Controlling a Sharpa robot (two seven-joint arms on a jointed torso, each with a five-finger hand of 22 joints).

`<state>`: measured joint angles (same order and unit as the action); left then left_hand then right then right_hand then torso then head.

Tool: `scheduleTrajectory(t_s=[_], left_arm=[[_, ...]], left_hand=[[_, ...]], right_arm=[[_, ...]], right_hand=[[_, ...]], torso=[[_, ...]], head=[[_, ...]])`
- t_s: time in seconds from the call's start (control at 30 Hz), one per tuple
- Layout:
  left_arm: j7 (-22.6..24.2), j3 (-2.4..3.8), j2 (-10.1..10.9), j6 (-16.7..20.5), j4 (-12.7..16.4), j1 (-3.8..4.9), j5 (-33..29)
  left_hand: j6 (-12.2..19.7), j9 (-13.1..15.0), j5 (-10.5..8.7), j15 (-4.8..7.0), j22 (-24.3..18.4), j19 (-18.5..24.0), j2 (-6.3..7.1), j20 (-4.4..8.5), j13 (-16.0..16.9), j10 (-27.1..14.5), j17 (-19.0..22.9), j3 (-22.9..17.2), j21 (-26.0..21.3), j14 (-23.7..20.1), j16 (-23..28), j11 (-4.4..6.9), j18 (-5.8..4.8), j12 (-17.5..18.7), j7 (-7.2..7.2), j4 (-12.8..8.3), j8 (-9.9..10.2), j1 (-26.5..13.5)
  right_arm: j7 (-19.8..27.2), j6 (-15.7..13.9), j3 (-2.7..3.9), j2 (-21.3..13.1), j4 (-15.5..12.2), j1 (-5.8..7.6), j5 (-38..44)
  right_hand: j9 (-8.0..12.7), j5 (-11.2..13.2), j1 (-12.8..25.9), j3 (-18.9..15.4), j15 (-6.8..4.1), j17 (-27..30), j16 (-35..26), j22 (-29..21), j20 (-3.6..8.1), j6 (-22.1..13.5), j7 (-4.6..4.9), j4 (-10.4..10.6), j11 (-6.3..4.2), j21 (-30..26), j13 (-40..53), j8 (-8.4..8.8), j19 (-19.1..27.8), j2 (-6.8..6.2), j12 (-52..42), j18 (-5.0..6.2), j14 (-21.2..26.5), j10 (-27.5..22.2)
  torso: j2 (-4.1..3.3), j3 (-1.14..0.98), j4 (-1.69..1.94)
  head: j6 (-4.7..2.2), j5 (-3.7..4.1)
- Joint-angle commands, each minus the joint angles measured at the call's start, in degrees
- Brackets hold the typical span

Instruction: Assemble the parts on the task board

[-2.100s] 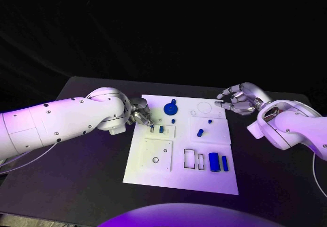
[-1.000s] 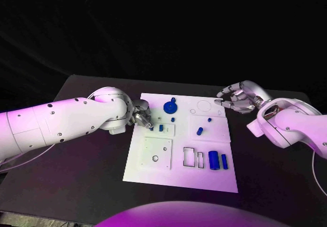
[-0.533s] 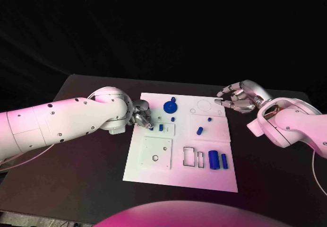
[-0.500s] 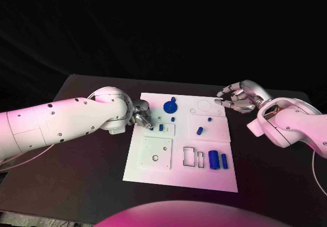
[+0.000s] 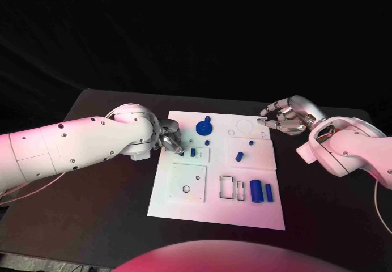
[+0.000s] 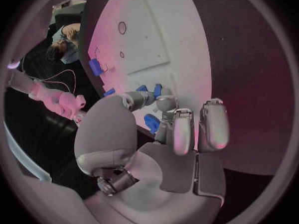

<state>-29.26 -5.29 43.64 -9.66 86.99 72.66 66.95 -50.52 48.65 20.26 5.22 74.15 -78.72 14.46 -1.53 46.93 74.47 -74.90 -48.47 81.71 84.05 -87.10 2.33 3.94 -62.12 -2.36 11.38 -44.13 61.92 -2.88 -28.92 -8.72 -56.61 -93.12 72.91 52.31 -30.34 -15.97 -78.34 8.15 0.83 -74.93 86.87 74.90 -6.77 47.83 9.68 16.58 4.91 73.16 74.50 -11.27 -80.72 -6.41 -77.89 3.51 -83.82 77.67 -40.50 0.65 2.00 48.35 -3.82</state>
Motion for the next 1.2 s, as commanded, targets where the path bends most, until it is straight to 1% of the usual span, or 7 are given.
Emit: scheduleTrajectory(t_s=[0.03, 0.2, 0.77, 1.0, 1.2], left_arm=[[-0.1, -0.08, -0.1, -1.2, -0.1, -0.1, 0.1], [-0.1, -0.08, -0.1, -1.3, -0.2, -0.1, 0.0], [0.0, -0.08, 0.0, -1.6, -0.2, -0.09, -0.1], [0.0, -0.08, 0.1, -1.8, -0.1, -0.09, -0.1], [0.0, -0.08, 0.1, -1.9, -0.1, -0.09, -0.1]], left_hand=[[-0.8, 1.7, -0.03, 0.45, 0.1, -0.1, -0.06, 0.42, -0.1, 0.3, -7.5, -2.4, 0.1, 4.2, -0.3, 0.39, -0.15, -0.5, 1.18, -2.5, -0.5, -1.5], [-1.0, 1.2, 0.0, 0.55, 0.1, -0.2, -0.11, 0.52, -0.1, 0.4, -7.6, -0.9, 0.1, 4.2, -0.3, 0.5, -0.17, -0.7, 1.33, -1.6, -0.8, -3.0], [-1.3, 0.8, -0.02, 0.6, 0.2, -0.2, -0.11, 0.57, 0.2, 0.5, -8.1, 0.0, 0.1, 4.3, -0.5, 0.57, -0.19, -1.1, 1.44, -1.0, -1.0, -3.9], [-1.5, 0.4, 0.0, 0.64, 0.2, -0.2, 0.02, 0.62, 0.2, 0.6, -8.3, 1.1, 0.0, 4.4, -0.6, 0.65, -0.18, -1.3, 1.53, -0.3, -1.2, -4.8], [-1.8, 0.0, 0.04, 0.68, 0.2, -0.3, 0.0, 0.66, 0.1, 0.7, -8.7, 2.0, 0.0, 4.5, -0.7, 0.7, -0.19, -1.4, 1.6, 0.4, -1.3, -5.6]], right_arm=[[0.4, 0.5, 0.0, 0.0, -0.1, -0.04, 0.2], [0.4, 0.5, 0.0, -0.1, -0.1, -0.04, 0.2], [0.5, 0.5, 0.0, 0.0, 0.0, -0.04, 0.2], [0.4, 0.5, 0.0, -0.1, 0.0, -0.04, 0.2], [0.5, 0.5, 0.0, -0.1, 0.0, -0.04, 0.2]], right_hand=[[0.1, -0.2, 0.7, 0.4, -0.21, -7.9, -0.2, 5.1, 0.11, -0.5, 0.01, -0.1, -0.07, -0.4, -0.1, -0.35, 0.5, 0.0, 0.2, 0.65, -4.3, -0.5], [0.1, -0.2, 0.7, 0.4, -0.21, -7.9, -0.2, 5.1, 0.11, -0.5, 0.01, 0.0, -0.07, -0.4, -0.1, -0.36, 0.5, 0.02, 0.3, 0.64, -4.3, -0.5], [0.1, -0.2, 0.7, 0.4, -0.21, -7.9, -0.2, 5.1, 0.11, -0.5, 0.01, 0.0, -0.07, -0.4, -0.1, -0.36, 0.5, 0.02, 0.3, 0.64, -4.3, -0.5], [0.1, -0.2, 0.7, 0.4, -0.21, -7.9, -0.2, 5.1, 0.11, -0.5, 0.01, 0.0, -0.07, -0.4, -0.1, -0.36, 0.5, 0.02, 0.3, 0.64, -4.3, -0.5], [0.1, -0.2, 0.9, 0.5, -0.22, -7.9, -0.2, 5.1, 0.12, -0.6, 0.01, 0.0, -0.07, -0.4, -0.1, -0.4, 0.5, 0.07, 0.2, 0.64, -4.3, -0.5]], torso=[[-0.02, 0.0, -0.03], [-0.04, 0.01, 0.02], [0.01, 0.04, 0.01], [0.0, 0.02, 0.04], [-0.01, 0.05, 0.04]], head=[[0.04, 0.12], [0.12, 0.17], [0.32, 0.17], [0.37, 0.18], [0.46, 0.18]])
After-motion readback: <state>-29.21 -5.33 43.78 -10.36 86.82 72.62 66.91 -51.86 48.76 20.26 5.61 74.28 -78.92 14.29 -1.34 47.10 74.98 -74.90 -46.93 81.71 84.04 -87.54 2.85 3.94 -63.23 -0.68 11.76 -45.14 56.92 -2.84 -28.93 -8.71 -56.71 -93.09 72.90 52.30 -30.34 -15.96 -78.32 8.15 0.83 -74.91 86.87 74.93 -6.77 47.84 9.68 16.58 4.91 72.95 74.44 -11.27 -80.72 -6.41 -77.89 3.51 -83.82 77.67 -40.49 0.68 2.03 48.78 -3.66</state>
